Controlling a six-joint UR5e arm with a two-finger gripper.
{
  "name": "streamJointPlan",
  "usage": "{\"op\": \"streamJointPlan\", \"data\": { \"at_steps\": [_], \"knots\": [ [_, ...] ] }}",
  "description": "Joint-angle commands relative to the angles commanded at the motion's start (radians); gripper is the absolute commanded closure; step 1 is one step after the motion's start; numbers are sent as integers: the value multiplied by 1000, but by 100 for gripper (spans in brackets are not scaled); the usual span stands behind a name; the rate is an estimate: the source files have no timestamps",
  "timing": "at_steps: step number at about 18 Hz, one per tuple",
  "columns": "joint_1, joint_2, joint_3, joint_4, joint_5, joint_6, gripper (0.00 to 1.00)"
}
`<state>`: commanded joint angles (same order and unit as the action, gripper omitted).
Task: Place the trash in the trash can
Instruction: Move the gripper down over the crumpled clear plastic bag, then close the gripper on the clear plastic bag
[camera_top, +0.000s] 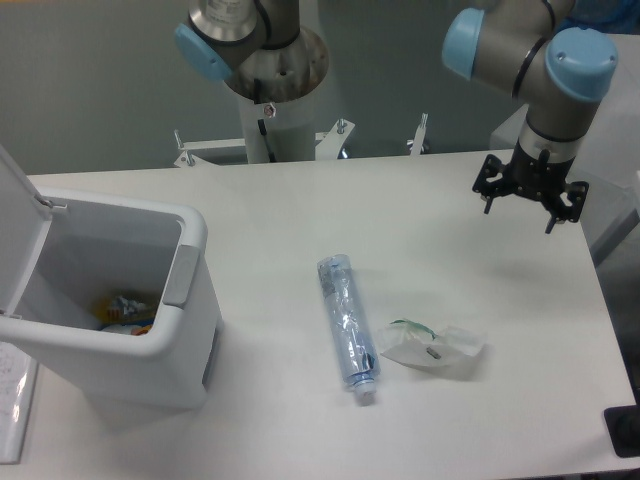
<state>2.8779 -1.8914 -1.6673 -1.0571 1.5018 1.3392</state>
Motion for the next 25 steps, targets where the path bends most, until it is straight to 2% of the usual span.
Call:
{"op": "streamJointPlan", "data": {
  "at_steps": [4,7,10,15,19,25],
  "knots": [
    [-55,-24,-48,87,9,0,0],
    [-97,-44,-57,98,3,-44,0],
    [-147,-90,-29,130,3,-89,0],
    [-216,-156,24,134,11,-185,0],
    [-262,-176,55,137,12,-212,0],
    [-287,-175,84,144,12,-203,0]
  ]
}}
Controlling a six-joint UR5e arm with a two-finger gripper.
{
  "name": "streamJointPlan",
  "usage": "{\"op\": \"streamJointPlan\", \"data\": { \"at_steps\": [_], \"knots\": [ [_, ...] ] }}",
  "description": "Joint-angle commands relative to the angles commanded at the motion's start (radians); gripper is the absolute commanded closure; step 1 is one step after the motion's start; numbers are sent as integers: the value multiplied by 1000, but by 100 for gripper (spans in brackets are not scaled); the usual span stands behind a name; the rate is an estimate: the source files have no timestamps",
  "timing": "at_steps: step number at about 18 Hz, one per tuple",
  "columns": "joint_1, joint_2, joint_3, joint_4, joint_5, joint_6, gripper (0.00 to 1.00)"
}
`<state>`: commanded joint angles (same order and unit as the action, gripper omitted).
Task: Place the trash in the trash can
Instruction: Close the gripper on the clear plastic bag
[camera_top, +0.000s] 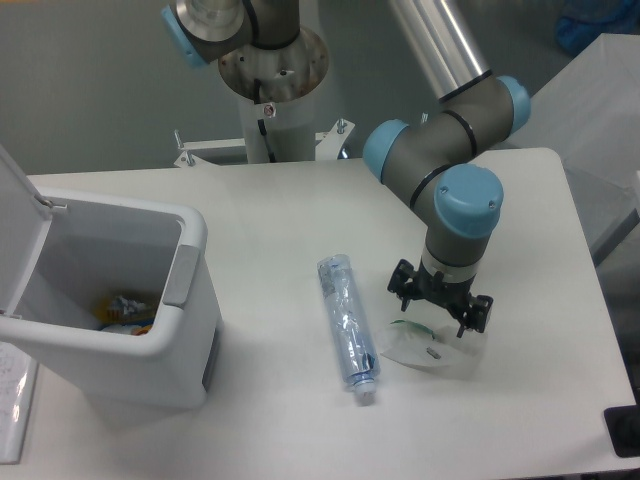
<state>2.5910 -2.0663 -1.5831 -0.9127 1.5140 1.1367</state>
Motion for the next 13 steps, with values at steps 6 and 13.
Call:
{"op": "streamJointPlan", "data": {
  "at_steps": [6,13],
  "knots": [
    [-20,-3,6,46,0,2,0],
    [-41,-28,-3,69,31,32,4]
  ]
}}
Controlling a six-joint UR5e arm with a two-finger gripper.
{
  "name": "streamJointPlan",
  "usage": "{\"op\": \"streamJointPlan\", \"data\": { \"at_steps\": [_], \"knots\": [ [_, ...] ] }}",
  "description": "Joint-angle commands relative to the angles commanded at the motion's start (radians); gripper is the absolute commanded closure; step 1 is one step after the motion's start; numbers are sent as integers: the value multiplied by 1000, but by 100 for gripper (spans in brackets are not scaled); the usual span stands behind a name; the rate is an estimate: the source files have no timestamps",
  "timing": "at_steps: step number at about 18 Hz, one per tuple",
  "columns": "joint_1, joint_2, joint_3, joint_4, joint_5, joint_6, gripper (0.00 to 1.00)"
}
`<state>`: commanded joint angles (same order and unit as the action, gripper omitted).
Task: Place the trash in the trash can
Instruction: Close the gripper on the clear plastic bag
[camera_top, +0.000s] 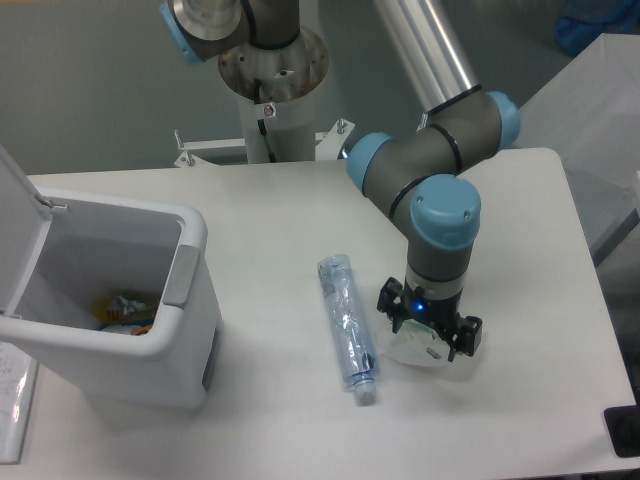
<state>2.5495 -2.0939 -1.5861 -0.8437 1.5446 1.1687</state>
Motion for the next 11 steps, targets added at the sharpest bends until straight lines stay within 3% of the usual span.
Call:
{"op": "streamJointPlan", "data": {
  "at_steps": [5,7,8,11],
  "knots": [
    [-9,0,-8,-2,66,14,9],
    [-9,2,-14,-5,78,25,18],
    [-9,2,-23,-5,89,35,23],
    [-9,2,-26,-6,97,40,60]
  ]
}}
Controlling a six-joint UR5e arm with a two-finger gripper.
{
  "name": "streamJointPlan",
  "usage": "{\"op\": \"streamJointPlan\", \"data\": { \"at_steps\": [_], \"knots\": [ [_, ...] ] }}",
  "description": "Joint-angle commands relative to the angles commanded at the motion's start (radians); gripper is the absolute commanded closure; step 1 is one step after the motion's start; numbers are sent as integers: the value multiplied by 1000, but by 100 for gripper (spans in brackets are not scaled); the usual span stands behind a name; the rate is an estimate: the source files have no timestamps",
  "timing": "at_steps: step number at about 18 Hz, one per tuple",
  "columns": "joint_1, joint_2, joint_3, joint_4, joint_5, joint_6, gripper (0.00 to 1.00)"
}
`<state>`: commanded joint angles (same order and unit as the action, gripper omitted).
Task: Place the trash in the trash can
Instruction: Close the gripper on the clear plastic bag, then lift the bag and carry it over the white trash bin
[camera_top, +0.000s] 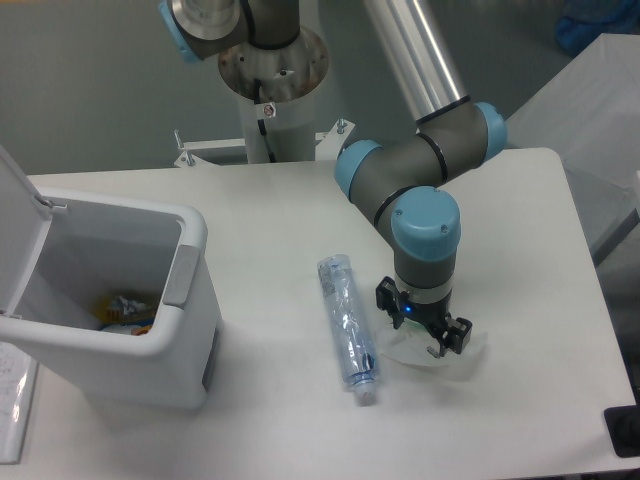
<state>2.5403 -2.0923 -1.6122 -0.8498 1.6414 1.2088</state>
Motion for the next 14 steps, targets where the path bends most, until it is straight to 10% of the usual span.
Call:
{"op": "streamJointPlan", "data": {
  "at_steps": [3,14],
  "knots": [
    [-3,3,2,3,-5,-14,100],
    [3,20,35,3,-26,-63,100]
  ]
}}
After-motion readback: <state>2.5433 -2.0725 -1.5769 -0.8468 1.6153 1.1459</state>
